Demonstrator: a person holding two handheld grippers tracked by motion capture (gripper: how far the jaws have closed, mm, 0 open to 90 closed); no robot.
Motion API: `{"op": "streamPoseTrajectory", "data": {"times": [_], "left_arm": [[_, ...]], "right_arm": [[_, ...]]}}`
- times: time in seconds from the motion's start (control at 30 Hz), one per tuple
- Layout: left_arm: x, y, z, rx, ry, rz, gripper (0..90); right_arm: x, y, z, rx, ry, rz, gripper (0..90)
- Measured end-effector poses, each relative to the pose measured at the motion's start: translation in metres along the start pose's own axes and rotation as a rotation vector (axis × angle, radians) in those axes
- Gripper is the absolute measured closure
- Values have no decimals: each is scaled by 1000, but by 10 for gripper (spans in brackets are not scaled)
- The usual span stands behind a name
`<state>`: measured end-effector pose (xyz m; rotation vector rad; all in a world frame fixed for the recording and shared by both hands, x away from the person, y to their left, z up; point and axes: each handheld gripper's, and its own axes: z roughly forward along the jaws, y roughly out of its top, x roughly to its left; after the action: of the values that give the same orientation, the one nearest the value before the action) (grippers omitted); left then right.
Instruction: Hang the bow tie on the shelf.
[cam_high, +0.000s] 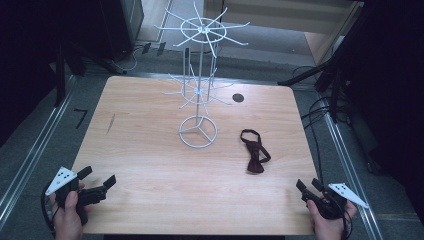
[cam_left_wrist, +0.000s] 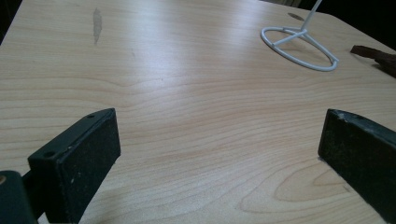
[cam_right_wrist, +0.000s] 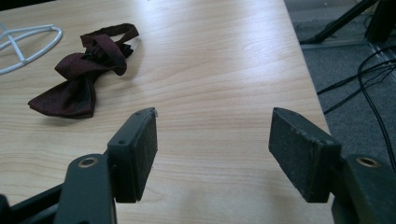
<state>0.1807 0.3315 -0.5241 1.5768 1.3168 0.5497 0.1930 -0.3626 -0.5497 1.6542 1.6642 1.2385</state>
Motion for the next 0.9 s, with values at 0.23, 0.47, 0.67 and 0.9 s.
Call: {"op": "streamPoseTrajectory", "data": {"times": [0.23, 0.47, 0.67, 0.9], "left_arm": [[0, 0, -1, -7, -2, 1, 0], [0, 0, 0, -6, -3, -1, 0], [0, 0, 0, -7, -2, 0, 0], [0, 0, 0, -6, -2, 3, 0]], "right_arm": [[23, 27, 8, 65, -14, -65, 326], [36, 48, 23, 155, 16, -101, 320], [47, 72, 41, 262, 22, -126, 311], [61, 92, 60, 376, -8, -178, 296]]}}
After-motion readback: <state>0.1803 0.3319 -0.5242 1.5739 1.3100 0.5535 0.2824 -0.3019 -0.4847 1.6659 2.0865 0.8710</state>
